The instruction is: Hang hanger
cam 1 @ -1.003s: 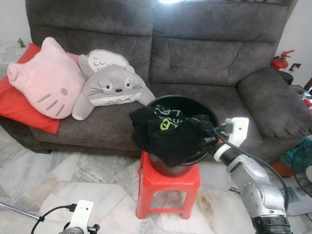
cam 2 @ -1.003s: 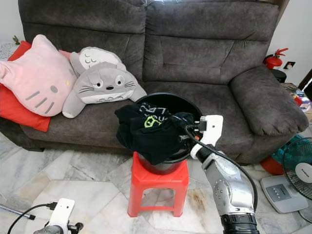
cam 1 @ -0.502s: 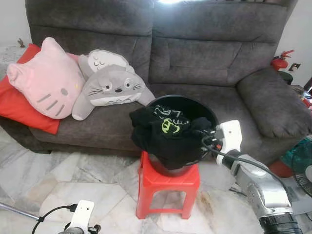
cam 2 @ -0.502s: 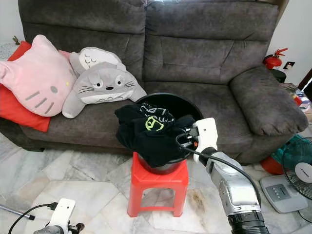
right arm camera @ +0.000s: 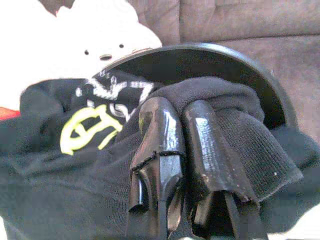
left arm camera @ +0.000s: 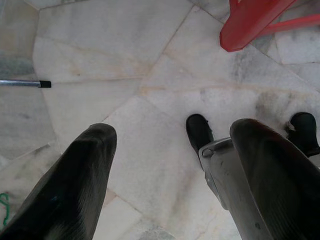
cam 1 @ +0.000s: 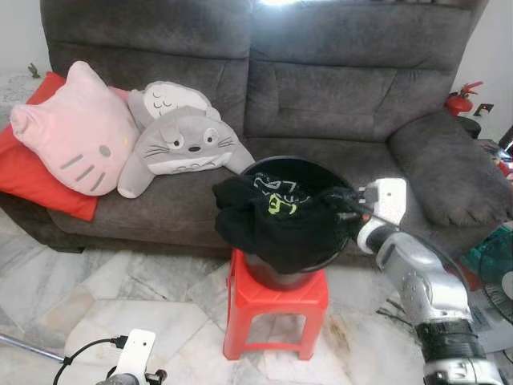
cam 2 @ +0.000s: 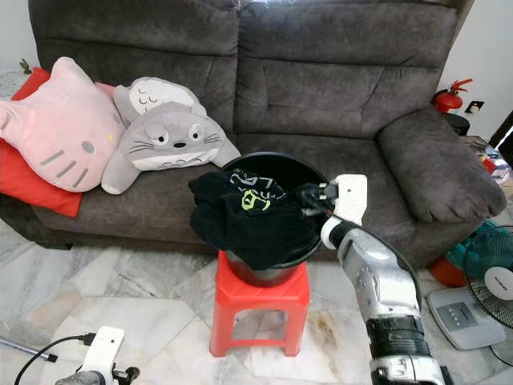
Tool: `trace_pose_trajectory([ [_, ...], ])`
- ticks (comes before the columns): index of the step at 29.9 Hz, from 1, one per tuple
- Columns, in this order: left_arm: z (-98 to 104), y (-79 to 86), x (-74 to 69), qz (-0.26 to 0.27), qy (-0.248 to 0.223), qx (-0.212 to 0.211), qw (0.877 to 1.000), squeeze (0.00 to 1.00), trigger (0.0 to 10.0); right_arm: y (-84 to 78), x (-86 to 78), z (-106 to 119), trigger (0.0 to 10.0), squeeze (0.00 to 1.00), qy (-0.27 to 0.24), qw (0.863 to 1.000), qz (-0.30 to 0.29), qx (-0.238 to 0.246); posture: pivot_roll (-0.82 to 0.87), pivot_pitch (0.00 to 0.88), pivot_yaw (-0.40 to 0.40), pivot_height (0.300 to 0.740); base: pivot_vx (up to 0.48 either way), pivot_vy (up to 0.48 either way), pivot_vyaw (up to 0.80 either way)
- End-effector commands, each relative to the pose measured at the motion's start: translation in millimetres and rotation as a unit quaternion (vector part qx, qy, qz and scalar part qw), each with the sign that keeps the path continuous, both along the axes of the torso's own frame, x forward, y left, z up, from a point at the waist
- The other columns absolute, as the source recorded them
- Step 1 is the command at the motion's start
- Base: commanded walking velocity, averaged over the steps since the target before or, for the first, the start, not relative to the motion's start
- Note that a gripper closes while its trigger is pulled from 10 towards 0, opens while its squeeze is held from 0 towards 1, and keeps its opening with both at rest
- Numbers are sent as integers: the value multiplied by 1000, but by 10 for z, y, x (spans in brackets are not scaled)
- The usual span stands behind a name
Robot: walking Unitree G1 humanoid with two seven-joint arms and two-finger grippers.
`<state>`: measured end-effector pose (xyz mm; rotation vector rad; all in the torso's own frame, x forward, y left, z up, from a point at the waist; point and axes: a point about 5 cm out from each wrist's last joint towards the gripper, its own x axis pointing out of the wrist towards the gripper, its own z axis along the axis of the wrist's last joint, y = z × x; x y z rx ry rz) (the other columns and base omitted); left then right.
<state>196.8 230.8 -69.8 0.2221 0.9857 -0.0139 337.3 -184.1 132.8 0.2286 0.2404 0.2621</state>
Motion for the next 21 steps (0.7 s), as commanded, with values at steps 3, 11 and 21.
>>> trace_pose_trajectory([
  [3,-24,-17,-35,0,9,-4,1000,0,10000,-15,30,44,0,0,-5,1000,-1,1,-162,4,-53,740,0,0,0],
  [11,-24,-20,-34,2,9,-6,1000,0,10000,232,-7,274,0,0,-71,993,88,34,-161,8,-55,740,0,0,0],
  [21,-23,-32,-27,0,9,-11,1000,0,10000,341,-113,461,0,0,-106,982,148,42,-165,11,-56,740,0,0,0],
])
